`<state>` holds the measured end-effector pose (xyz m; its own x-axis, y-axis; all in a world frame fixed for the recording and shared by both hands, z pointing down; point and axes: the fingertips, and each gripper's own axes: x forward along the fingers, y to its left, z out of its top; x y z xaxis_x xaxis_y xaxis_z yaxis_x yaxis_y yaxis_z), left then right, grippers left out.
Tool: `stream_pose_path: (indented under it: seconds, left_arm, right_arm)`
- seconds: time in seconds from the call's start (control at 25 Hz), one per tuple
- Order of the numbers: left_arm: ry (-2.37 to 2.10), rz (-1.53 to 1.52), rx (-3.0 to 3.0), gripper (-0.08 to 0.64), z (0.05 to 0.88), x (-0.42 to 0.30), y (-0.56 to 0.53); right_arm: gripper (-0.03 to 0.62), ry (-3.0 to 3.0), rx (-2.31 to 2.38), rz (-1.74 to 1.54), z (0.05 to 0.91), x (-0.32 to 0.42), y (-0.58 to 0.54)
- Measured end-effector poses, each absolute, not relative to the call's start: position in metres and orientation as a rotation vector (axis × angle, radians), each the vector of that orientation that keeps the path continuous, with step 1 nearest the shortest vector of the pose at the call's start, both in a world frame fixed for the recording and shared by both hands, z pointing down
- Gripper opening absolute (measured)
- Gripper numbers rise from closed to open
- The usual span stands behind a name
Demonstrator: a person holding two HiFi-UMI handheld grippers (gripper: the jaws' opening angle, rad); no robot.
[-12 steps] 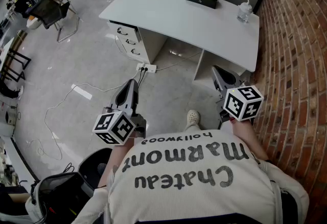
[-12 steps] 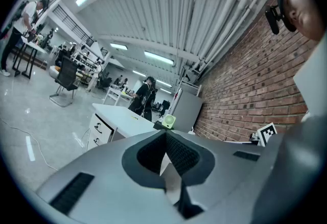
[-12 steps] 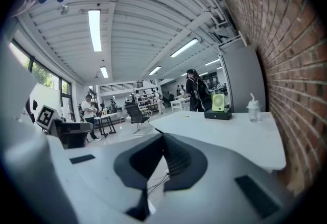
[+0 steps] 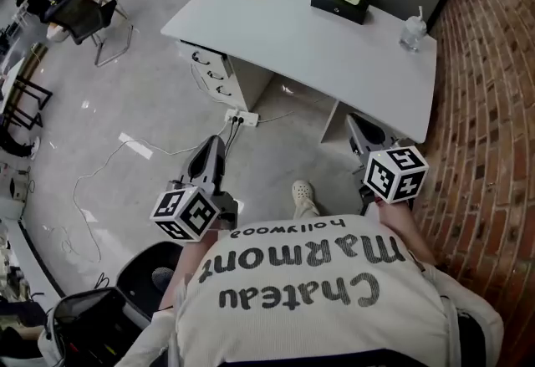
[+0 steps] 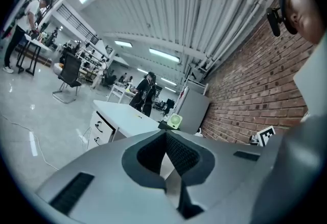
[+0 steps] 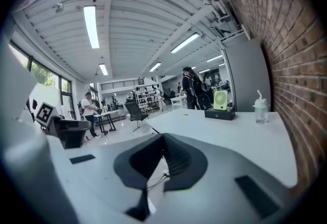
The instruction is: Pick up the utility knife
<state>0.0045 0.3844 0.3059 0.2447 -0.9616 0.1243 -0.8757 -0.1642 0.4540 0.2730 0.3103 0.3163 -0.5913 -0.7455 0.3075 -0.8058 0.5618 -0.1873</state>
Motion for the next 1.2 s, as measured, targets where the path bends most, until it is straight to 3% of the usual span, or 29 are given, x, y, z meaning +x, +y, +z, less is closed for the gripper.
stream_pose_path:
  seconds: [0.56,1.2]
  left_arm:
    - [-1.71,-0.348,2.069,0.0,0.291,0.002,0.216]
    - [-1.745,-0.336,1.948,0.0,0.351,-0.001,0.129]
  right_arm:
    - [0.003,-2.701,1.299,0.482,0.287,0.274,0.121]
    - [0.003,-2.674,1.156,0.597,0.356,0.261,0.024]
